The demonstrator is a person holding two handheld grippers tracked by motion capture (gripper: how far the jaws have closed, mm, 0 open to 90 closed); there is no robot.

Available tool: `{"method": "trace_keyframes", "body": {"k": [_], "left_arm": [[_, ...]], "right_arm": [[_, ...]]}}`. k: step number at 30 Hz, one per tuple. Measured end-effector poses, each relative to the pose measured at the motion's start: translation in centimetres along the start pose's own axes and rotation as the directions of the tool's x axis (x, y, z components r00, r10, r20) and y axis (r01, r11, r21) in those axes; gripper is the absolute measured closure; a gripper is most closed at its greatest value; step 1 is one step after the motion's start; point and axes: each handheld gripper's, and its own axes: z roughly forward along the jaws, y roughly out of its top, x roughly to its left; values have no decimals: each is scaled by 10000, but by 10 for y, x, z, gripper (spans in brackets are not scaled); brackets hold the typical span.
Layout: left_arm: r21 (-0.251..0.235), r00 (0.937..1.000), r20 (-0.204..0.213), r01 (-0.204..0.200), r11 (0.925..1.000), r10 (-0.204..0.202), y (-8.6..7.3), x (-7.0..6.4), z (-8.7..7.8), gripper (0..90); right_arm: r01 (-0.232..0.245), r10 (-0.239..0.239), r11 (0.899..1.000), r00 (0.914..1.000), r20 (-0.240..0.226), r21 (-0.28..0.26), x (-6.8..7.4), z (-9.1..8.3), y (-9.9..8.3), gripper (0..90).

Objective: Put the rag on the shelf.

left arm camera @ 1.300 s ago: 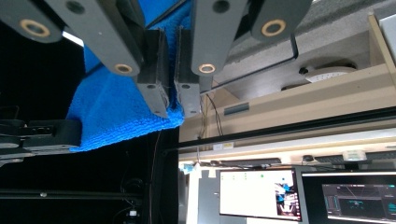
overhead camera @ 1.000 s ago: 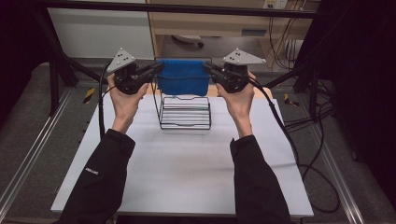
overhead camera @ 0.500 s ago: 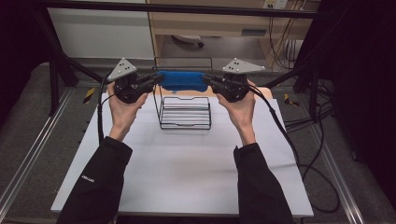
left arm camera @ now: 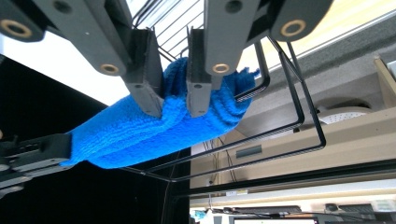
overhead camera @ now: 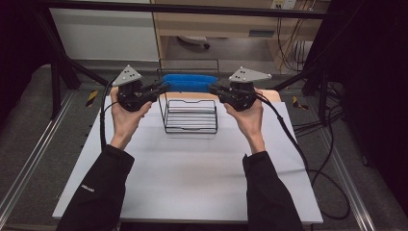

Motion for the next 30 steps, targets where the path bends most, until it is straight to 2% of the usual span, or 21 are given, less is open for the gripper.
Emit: {"method": "trace_keyframes", "body": {"k": [3, 7, 11, 16, 21, 24, 28, 30], "left_arm": [[-60, 10000, 26, -87, 9999, 87, 9, -2, -8, 692], [-115, 9996, 51, -285, 9995, 286, 19, -5, -15, 694], [623, 9991, 94, -430, 9971, 425, 20, -5, -9, 785], [1620, 9995, 265, -208, 9866, 167, 8, -1, 7, 899], [1879, 9996, 248, -166, 9820, 121, -1, 0, 16, 900], [1971, 9997, 177, -191, 9802, 159, -5, 0, 20, 900], [2016, 9997, 84, -262, 9791, 250, -9, 0, 24, 900], [2138, 9993, 69, -368, 9762, 362, -12, 0, 26, 900]], "right_arm": [[148, -148, 9998, 9999, -65, 116, 0, 1, -1, 852], [288, -285, 9993, 9995, -125, 246, 1, 2, -3, 850], [368, -365, 9990, 9992, -168, 240, 1, 2, -6, 846], [450, -443, 9985, 9987, -258, 304, 0, 2, -9, 839], [673, -657, 9965, 9973, -335, 488, 1, 4, -11, 818], [482, -461, 9975, 9981, -402, 519, 0, 4, -12, 756], [-48, 83, 9984, 9979, -637, 561, 0, 5, -15, 696], [-206, 248, 9978, 9974, -670, 624, -1, 6, -17, 690]]}}
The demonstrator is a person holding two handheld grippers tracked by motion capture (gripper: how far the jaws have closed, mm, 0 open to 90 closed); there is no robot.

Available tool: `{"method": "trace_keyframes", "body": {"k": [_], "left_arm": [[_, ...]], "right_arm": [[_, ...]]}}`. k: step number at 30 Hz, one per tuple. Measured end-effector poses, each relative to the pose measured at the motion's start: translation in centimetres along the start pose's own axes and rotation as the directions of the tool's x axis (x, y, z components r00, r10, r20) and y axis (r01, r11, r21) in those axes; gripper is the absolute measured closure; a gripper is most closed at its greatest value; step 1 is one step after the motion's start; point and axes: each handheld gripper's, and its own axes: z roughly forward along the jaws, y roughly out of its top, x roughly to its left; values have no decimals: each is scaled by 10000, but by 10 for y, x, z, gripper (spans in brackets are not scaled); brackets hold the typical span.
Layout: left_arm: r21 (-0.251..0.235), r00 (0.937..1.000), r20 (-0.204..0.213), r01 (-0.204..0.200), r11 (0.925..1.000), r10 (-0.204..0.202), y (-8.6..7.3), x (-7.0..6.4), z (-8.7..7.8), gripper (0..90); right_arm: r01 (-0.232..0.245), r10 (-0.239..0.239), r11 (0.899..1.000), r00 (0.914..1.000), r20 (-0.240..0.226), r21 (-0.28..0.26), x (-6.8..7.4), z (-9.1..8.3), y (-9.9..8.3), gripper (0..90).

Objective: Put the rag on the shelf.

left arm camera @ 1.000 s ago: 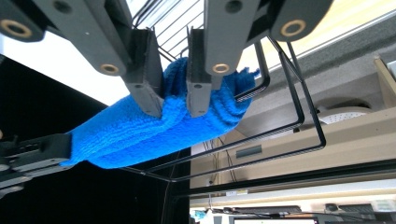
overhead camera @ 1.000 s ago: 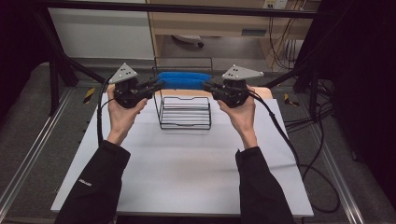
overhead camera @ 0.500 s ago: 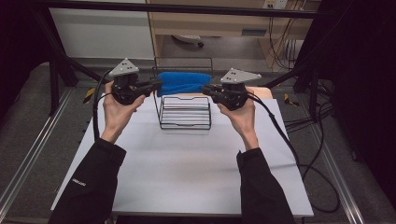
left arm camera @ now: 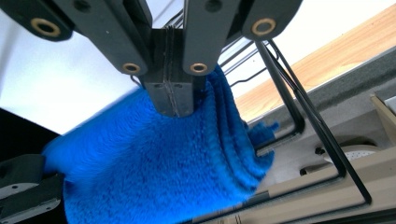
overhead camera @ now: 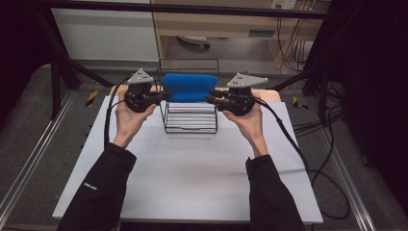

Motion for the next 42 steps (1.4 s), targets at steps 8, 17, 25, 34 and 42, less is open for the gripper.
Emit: {"method": "trace_keyframes", "body": {"k": [8, 17, 25, 34, 42], "left_arm": [[-138, 10000, -32, 68, 9999, -68, -9, 1, 9, 900], [10, 9996, 205, 219, 9998, -219, -18, -1, -3, 771], [459, 9997, 71, 237, 9987, -241, -42, -7, -16, 533], [1075, 9997, -82, 230, 9939, -222, -77, -9, -23, 293], [1457, 9991, -177, 411, 9885, -390, -113, -9, -28, 146]], "right_arm": [[-449, 419, 9973, 9977, 535, 576, -5, 10, -13, 877], [-560, 545, 9981, 9967, 599, 240, 0, -3, -18, 653], [-1108, 1072, 9926, 9916, 726, 489, 3, -29, -36, 307], [-1770, 1693, 9815, 9803, 1015, 729, -2, -50, -62, 133], [-1910, 1817, 9788, 9765, 1157, 744, -3, -65, -84, 48]]}}
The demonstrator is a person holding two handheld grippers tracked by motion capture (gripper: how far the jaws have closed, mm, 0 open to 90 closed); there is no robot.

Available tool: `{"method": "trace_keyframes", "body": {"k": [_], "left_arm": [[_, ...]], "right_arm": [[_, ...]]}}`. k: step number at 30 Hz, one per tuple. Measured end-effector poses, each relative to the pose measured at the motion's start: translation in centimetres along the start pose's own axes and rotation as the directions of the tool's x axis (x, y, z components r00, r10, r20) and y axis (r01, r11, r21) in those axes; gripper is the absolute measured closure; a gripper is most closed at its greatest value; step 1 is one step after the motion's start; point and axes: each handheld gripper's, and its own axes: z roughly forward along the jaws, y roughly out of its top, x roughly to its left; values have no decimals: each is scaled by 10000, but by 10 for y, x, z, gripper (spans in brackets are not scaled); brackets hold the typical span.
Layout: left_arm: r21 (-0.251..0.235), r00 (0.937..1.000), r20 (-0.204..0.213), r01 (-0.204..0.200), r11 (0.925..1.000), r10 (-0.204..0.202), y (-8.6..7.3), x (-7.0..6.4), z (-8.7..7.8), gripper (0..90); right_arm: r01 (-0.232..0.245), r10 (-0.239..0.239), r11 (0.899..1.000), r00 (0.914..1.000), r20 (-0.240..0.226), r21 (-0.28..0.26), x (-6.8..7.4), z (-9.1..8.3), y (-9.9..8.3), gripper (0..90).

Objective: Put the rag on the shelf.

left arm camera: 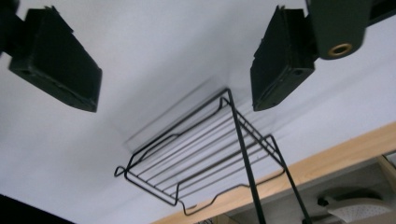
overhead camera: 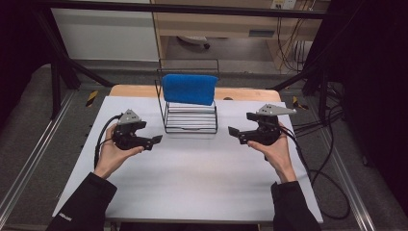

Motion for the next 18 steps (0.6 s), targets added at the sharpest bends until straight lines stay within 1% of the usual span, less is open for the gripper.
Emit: {"method": "trace_keyframes", "body": {"k": [2, 4, 8, 10, 12, 14, 18], "left_arm": [[51, 10000, 11, 43, 10000, -43, -10, 0, 0, 122], [32, 9998, 19, 178, 9998, -178, -19, 0, -1, 100], [36, 9993, 13, 362, 9993, -362, -36, 3, -3, 75], [85, 9991, -17, 432, 9990, -431, -42, 4, -4, 71], [123, 9992, -69, 401, 9991, -400, -49, 4, -6, 66], [89, 9991, -154, 385, 9992, -383, -55, 5, -8, 66], [58, 9985, -173, 517, 9986, -516, -69, 7, -13, 67]], "right_arm": [[-119, 119, 9999, 9999, -19, 60, -1, -2, -6, 33], [-97, 97, 9999, 9999, 59, 86, -2, -4, -14, 24], [-347, 344, 9990, 9993, 125, 274, -4, -7, -30, 8], [-467, 462, 9983, 9988, 162, 335, -5, -8, -39, 8], [-666, 659, 9970, 9976, 193, 405, -6, -9, -48, 7], [-615, 609, 9971, 9980, 152, 448, -8, -10, -57, 7], [-719, 712, 9946, 9974, 117, 748, -11, -12, -76, 6]]}}
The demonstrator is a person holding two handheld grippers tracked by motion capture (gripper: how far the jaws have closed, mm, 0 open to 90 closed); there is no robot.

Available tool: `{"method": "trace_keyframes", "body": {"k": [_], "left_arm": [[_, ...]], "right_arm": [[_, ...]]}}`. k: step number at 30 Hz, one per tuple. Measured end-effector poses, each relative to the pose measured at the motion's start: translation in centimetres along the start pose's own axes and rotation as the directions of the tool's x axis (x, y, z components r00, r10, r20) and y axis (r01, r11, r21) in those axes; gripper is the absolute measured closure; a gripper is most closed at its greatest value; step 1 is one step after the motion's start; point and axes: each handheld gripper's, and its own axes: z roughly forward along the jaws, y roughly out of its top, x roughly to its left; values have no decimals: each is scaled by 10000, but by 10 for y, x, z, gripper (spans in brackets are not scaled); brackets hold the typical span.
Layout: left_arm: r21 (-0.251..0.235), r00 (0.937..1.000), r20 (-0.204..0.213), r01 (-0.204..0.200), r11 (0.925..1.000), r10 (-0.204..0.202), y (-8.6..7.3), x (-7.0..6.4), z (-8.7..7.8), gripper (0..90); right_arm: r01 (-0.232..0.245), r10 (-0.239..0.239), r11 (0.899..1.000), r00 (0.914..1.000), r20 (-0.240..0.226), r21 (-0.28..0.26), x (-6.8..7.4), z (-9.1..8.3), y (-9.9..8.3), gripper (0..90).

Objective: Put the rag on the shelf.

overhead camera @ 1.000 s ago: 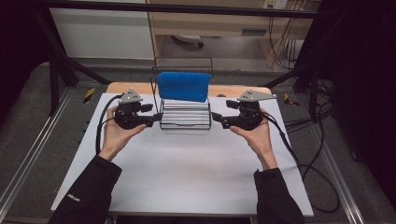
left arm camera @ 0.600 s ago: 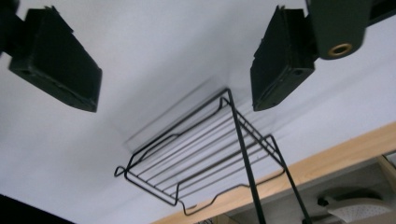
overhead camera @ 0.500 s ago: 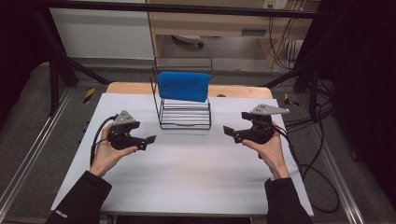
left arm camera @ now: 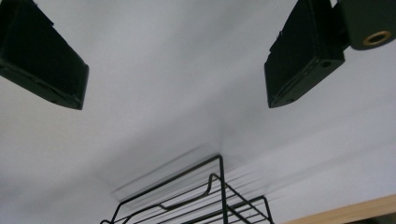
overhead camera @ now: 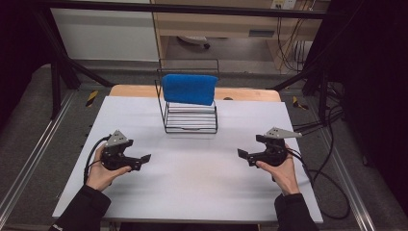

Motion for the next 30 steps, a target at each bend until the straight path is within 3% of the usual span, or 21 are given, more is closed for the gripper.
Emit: {"method": "trace_keyframes", "body": {"k": [10, 18, 30], "left_arm": [[19, 9999, 135, 15, 10000, -16, -29, 6, -4, 78], [-38, 10000, 48, 75, 10000, -75, -44, 9, -8, 79], [23, 9999, -43, 109, 9999, -109, -54, 11, -11, 79]], "right_arm": [[-208, 213, 9989, 9997, -128, 424, -11, -9, -43, 6], [-397, 407, 9971, 9991, -129, 656, -18, -18, -66, 7], [-399, 408, 9960, 9991, -94, 806, -18, -20, -72, 7]]}}
